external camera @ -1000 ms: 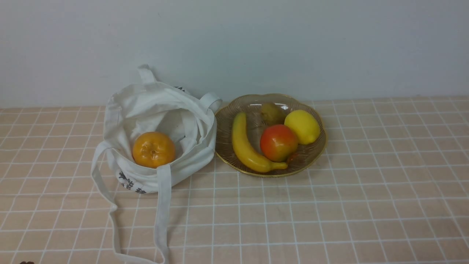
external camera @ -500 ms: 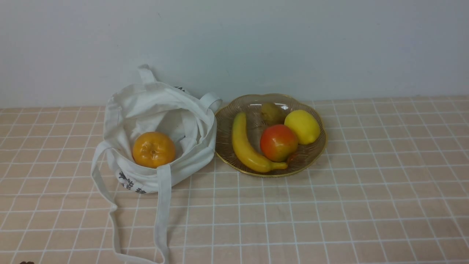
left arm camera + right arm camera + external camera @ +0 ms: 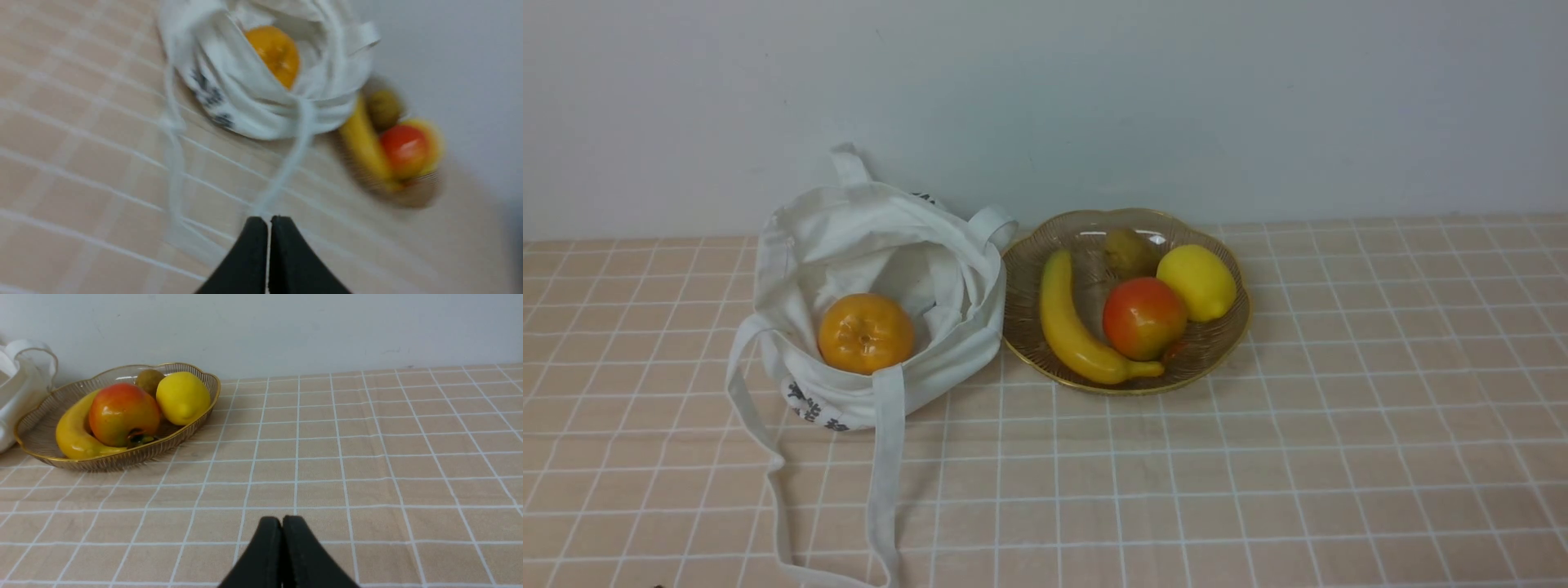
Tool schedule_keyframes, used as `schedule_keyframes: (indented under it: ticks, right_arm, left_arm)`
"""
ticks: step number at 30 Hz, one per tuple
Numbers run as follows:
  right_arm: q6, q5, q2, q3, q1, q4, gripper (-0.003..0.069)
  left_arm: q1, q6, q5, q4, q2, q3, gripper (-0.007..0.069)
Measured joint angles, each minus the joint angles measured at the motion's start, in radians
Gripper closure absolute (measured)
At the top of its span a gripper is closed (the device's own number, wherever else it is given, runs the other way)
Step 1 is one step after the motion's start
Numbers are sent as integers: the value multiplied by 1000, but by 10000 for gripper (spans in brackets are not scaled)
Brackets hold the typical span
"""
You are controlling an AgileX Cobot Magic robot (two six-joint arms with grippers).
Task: Take the fruit out of the bag on the brown coffee tablecloth and place them on the plate.
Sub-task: 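Reach into the bag and grasp a fruit with the left gripper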
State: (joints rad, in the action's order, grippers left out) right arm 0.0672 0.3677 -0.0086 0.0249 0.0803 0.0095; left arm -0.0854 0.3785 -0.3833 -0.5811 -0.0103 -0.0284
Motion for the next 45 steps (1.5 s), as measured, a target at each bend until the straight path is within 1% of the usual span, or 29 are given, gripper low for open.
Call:
schedule_keyframes:
  ticks: [1,2,3,6,11,13,14,15,16,17,19,20,21,22,23,25,27,28,30,31,32,33,34,36,39,40,42,43,45]
  right_arm:
    - [0,0,0,0,0,0,673]
    - [0,0,0,0,0,0,673]
    - [0,0,0,0,0,0,673]
    - [0,0,0,0,0,0,673]
    - [0,0,0,0,0,0,673]
    - [0,0,0,0,0,0,673]
    - [0,0,0,0,0,0,673]
    - [0,0,0,0,0,0,673]
    - [0,0,0,0,0,0,673]
    - [0,0,0,0,0,0,673]
    - [0,0,0,0,0,0,673]
    - [0,0,0,0,0,0,673]
    - [0,0,0,0,0,0,673]
    - [0,0,0,0,0,0,673]
    - [0,0,0,0,0,0,673]
    - [0,0,0,0,0,0,673]
    - [0,0,0,0,0,0,673]
    - [0,0,0,0,0,0,673]
    - [0,0,0,0,0,0,673]
    - [0,0,0,0,0,0,673]
    - [0,0,0,0,0,0,673]
    - [0,0,0,0,0,0,673]
    - [0,0,0,0,0,0,673]
    - [0,0,0,0,0,0,673]
    - [0,0,0,0,0,0,673]
    - [0,0,0,0,0,0,673]
    - [0,0,0,0,0,0,673]
    - [0,0,0,0,0,0,673]
    - [0,0,0,0,0,0,673]
  left_arm:
    - [0,65,-1,-144,0,0,632]
    - [0,65,-2,-161,0,0,632]
    - [0,102,-3,-280,0,0,632]
    - [0,107,-3,-337,0,0,632]
    - [0,97,-1,-353,0,0,632]
    - [0,91,10,-397,0,0,632]
    - [0,75,8,-431,0,10,632]
    - [0,47,4,-448,0,28,632]
    - [0,47,4,-448,0,28,632]
    - [0,-70,-2,-479,0,112,632]
    - [0,-203,-1,-482,14,213,632]
    - [0,-291,-13,-472,61,292,632]
    - [0,-349,-32,-459,103,354,632]
    - [0,-393,-86,-426,182,411,632]
    - [0,-401,-97,-426,182,422,632]
    - [0,-462,-270,-306,379,544,632]
    - [0,-480,-424,-195,525,620,632]
    - [0,-485,-472,-134,598,657,632]
    - [0,-489,-619,33,785,762,632]
    - [0,-489,-649,103,863,811,632]
    - [0,-486,-672,142,906,840,632]
    - [0,-475,-696,227,1009,920,632]
    - [0,-462,-704,264,1055,959,632]
    - [0,-430,-717,311,1161,1052,631]
    - [0,-403,-741,327,1306,1171,617]
    - [0,-402,-743,327,1315,1178,614]
    - [0,-398,-767,327,1416,1249,571]
    - [-6,-397,-775,328,1485,1296,526]
    - [-19,-390,-777,344,1552,1341,469]
